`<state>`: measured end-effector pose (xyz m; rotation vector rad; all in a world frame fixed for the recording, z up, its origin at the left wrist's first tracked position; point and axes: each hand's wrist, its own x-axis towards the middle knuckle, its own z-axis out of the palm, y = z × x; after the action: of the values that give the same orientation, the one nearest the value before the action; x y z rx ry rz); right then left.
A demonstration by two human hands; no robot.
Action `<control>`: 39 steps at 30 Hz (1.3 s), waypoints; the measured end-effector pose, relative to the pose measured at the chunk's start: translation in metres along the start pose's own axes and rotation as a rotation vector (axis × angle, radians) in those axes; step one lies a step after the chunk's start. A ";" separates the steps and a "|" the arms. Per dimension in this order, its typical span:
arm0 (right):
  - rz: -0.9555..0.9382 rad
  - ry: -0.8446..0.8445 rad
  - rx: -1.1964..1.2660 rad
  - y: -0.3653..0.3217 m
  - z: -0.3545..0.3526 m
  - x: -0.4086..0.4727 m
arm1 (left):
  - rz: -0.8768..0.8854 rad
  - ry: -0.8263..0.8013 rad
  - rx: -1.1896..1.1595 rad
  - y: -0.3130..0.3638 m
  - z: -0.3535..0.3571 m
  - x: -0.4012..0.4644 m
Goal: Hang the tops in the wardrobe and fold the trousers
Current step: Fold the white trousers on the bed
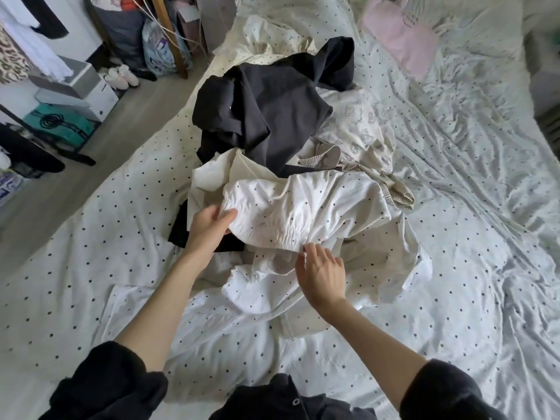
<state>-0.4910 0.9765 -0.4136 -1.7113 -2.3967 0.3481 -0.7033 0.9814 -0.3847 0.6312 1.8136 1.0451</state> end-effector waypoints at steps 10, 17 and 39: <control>0.375 0.151 0.355 0.046 -0.096 0.022 | 0.279 0.093 0.021 0.081 0.029 -0.042; 0.548 0.145 0.664 0.098 -0.176 -0.005 | 0.546 -0.103 0.255 0.124 0.073 -0.109; 0.258 0.337 0.829 0.265 -0.413 -0.223 | 1.169 0.153 0.459 0.230 0.236 -0.311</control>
<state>-0.0652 0.8836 -0.0964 -1.4944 -1.4676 0.8598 -0.3559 0.9511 -0.0952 2.0872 1.7808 1.3985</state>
